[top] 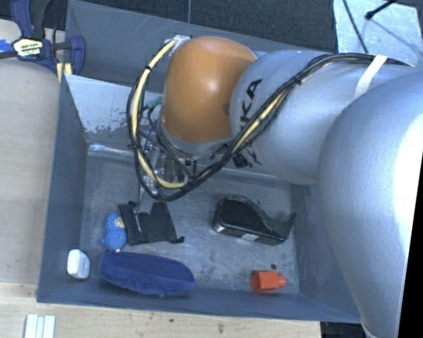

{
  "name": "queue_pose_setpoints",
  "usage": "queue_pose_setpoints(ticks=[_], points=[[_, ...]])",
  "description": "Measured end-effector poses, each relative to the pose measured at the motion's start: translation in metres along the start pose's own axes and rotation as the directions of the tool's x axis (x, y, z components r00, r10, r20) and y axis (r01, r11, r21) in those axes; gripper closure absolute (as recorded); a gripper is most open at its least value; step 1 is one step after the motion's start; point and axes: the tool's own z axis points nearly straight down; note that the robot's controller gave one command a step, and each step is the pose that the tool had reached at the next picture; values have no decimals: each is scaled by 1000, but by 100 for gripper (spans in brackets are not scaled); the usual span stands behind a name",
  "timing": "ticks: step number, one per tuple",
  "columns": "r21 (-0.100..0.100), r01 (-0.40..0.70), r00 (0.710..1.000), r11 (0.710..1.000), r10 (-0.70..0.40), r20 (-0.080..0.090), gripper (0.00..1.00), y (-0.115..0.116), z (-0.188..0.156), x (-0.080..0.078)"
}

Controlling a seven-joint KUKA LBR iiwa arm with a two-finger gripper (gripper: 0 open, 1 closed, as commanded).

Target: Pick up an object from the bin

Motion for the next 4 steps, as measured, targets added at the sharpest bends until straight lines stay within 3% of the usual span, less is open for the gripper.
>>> queue_pose_setpoints(ticks=[1, 2, 3, 4], points=[[-1, 615, 788, 788, -615, -3, 0, -60, 84, -1], [0, 615, 788, 788, -615, 2, 100, -59, 82, -3], [3, 612, 791, 791, -612, 5, 100, -93, 82, -39], [0, 614, 789, 789, -614, 2, 0, -90, 83, -37]])
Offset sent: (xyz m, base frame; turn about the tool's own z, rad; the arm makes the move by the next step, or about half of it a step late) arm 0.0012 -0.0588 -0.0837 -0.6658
